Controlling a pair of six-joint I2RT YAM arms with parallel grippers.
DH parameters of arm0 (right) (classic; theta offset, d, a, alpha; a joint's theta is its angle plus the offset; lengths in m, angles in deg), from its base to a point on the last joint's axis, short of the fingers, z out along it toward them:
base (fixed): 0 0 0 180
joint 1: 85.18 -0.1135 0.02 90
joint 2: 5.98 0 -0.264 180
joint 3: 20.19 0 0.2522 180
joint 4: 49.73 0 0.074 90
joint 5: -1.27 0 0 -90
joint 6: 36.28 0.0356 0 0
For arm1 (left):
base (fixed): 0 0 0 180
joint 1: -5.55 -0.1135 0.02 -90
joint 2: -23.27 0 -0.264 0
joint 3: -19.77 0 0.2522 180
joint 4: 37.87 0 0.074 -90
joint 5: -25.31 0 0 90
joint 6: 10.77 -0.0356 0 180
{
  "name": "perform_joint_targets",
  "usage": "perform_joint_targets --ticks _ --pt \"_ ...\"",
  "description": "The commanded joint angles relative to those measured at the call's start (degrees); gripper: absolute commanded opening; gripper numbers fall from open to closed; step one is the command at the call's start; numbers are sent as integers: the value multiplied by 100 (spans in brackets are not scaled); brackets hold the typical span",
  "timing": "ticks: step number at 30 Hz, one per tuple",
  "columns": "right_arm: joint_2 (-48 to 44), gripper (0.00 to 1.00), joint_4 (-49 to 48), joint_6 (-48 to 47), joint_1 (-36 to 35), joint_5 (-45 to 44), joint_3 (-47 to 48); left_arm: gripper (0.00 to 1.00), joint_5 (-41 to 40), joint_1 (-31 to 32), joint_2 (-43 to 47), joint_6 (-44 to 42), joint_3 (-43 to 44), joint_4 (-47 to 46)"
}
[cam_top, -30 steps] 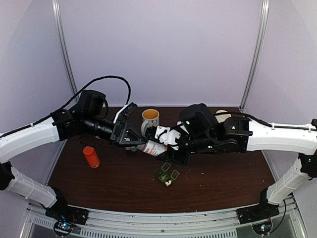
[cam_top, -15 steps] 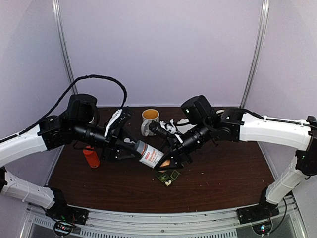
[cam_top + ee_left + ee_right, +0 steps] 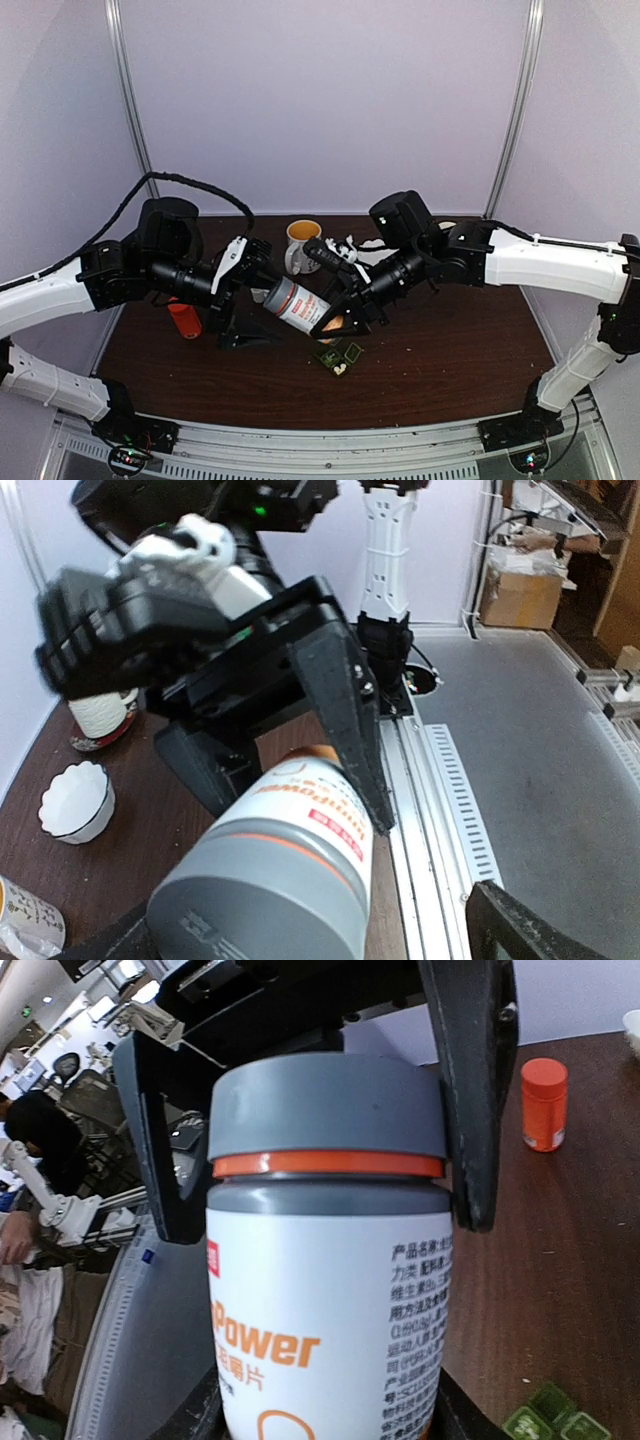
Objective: Sort the pills into containers
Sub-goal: Screw the lid of the pill bottle onto the pill bottle.
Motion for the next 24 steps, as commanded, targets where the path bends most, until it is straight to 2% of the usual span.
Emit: perform_joint_targets --ticks 1,4,6,8,14,18,22,24 --pt "-623 0 -210 -450 77 -1821 -52 97 -625 -1 186 1958 -65 -665" --pt "-880 0 -338 -683 42 -2778 -314 97 -705 -154 162 3265 25 -788" --pt "-1044 0 -495 -819 8 -3301 -516 98 -346 -265 100 3940 6 -1000" --pt "-1167 0 -611 -992 -63 -3838 -648 98 -22 -308 29 4374 -53 -1264" --pt "-1272 0 -781 -1763 -613 -5921 -901 98 40 -496 -161 5550 35 -1371" --pt "-1303 0 -1028 -1968 -821 -6407 -1015 97 600 -596 -432 6831 -61 -2369" --pt "-1307 0 -1081 -2081 -960 -6563 -1002 95 559 -620 -754 6807 379 -1340" --pt "-1293 0 -1083 -2126 -996 -6596 -995 95 553 -639 -856 6724 449 -1155"
